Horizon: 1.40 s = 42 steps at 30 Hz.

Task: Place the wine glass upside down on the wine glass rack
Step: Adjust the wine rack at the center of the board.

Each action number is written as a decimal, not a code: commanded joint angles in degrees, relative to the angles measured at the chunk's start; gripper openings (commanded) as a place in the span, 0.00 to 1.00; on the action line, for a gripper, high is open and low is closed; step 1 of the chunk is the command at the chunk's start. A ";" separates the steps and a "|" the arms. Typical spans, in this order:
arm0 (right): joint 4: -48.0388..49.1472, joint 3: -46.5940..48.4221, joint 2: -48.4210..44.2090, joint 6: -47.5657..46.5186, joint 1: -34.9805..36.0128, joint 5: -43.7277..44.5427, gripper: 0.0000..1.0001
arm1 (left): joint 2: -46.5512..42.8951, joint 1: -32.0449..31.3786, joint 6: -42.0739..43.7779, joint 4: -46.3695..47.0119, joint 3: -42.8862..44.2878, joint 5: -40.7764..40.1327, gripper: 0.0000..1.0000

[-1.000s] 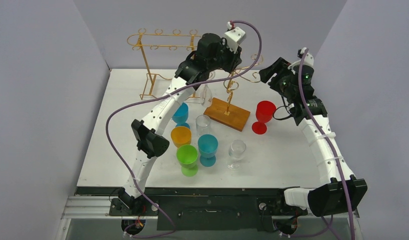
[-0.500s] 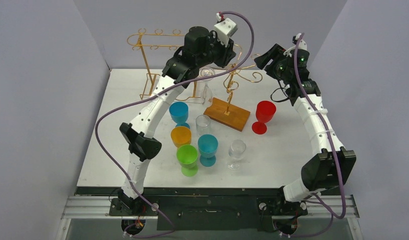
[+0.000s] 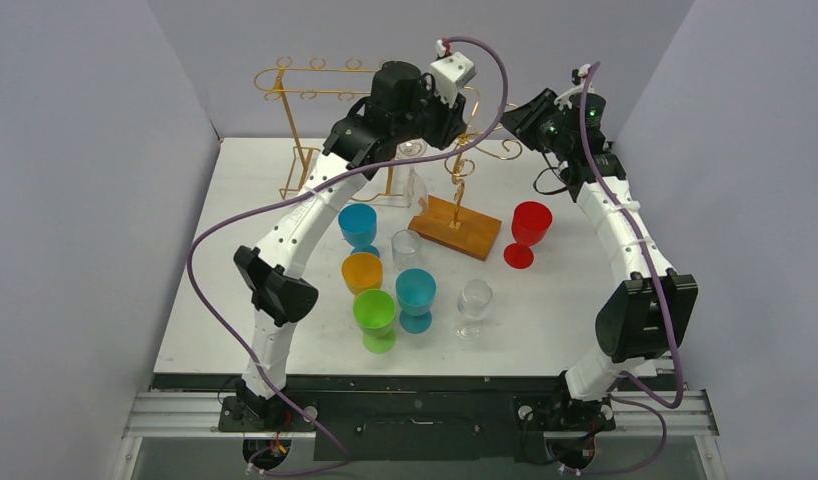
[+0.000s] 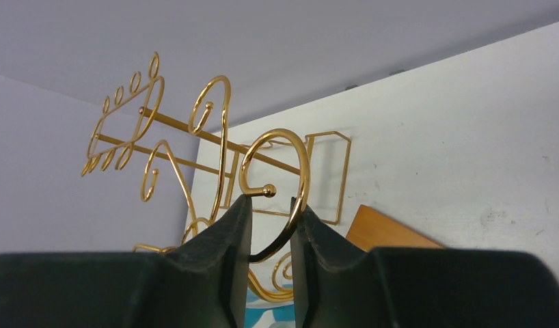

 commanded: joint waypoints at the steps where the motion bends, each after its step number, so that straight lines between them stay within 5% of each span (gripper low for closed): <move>1: 6.94 -0.07 -0.48 0.37 -0.42 1.86 0.15 | -2.08 -0.63 0.95 -0.12 -0.42 0.58 0.25; 12: 12.95 -10.34 -5.11 -0.81 -0.53 12.81 0.01 | -1.77 -1.12 1.69 0.03 -0.70 -0.32 0.25; 22: 12.24 -11.43 -4.57 3.33 -0.19 17.87 0.01 | -1.86 -1.12 1.68 0.68 -0.37 -0.87 0.26; 31: 12.39 -13.60 -5.54 4.57 -0.56 16.65 0.49 | -1.94 -1.12 1.68 -0.70 -0.15 1.35 0.28; 42: 8.55 -15.33 -13.89 5.52 -6.17 12.30 0.70 | -1.91 -0.74 2.18 -2.88 2.03 2.82 0.34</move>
